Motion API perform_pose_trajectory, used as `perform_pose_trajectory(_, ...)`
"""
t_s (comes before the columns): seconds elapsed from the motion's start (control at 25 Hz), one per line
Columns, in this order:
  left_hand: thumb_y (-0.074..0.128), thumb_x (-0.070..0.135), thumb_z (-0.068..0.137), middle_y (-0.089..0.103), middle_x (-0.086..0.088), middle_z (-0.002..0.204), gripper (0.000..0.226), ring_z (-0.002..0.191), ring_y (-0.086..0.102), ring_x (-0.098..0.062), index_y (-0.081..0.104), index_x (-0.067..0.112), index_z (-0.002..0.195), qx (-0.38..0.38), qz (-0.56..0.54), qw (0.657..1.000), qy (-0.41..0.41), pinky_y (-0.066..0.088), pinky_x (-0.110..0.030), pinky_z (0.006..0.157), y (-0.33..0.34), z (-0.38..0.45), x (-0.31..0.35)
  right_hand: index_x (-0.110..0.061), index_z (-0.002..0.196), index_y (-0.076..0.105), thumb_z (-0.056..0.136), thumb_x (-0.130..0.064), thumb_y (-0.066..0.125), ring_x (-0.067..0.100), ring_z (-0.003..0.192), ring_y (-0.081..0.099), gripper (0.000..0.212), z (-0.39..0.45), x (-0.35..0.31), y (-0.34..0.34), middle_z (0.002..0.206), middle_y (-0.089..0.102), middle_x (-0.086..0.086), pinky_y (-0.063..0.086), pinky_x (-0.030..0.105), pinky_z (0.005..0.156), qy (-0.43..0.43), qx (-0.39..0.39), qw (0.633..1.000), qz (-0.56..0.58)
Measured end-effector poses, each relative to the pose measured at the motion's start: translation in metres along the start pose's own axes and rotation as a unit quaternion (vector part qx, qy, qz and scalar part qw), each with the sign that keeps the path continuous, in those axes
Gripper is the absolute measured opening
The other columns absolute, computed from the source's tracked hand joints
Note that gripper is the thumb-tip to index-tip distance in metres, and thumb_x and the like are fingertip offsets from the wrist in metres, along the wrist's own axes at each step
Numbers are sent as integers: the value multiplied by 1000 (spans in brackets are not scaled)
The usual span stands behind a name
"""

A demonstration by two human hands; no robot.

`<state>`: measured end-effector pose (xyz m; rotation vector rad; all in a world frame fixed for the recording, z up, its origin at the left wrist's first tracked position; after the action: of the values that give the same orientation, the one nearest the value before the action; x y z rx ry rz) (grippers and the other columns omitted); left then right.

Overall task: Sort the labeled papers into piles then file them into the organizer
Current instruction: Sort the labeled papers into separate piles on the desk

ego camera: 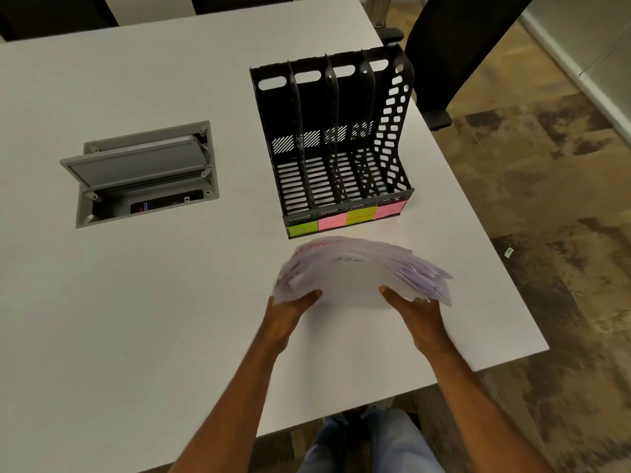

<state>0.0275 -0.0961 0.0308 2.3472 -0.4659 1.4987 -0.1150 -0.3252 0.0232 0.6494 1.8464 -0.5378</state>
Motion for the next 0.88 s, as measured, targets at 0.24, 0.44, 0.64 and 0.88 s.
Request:
perform_pose_trajectory(0.24, 68, 16, 95, 66, 20, 107, 32, 100, 65, -1, 59, 43, 110, -17, 99, 994, -34, 51, -14, 79, 12, 7, -17, -20, 121, 62, 84, -24, 80, 11, 112, 62, 41, 14, 4, 12, 120, 67, -7, 49, 27, 95, 44, 21, 997, -58)
perform_pose_trajectory(0.44, 80, 27, 84, 79, -5, 106, 26, 94, 76, -20, 72, 19, 108, 6, 0, 992, -125, 61, -26, 73, -8, -5, -26, -25, 122, 65, 82, -40, 78, 4, 105, 66, 45, 11, -3, -4, 113, 71, -13, 52, 25, 91, -1, 21, 989, -143)
perform_pose_trajectory(0.64, 79, 31, 84, 76, -9, 115, 48, 104, 73, -28, 64, 13, 126, -16, -68, 962, -262, 60, -41, 88, -14, -55, -88, -9, 94, 69, 90, -52, 62, 15, 82, 65, 45, -32, 57, -17, 86, 70, -6, 52, 29, 76, 111, 15, 976, -187)
perform_pose_trajectory(0.88, 70, 31, 92, 70, -9, 121, 48, 110, 66, -31, 55, 14, 134, 48, -66, 939, -335, 54, -46, 94, -16, -72, -121, -16, 105, 61, 90, -39, 71, 14, 86, 65, 29, -35, 80, -16, 93, 67, -6, 47, 21, 66, 155, -18, 959, -235)
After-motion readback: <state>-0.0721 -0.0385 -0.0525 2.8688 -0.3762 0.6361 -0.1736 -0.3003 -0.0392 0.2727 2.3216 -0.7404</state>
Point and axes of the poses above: each hand's wrist, its own z-axis towards the middle knuckle, its own y-axis out of the palm, x = y × z, the point moved 2 cm from there along z, towards the middle knuckle
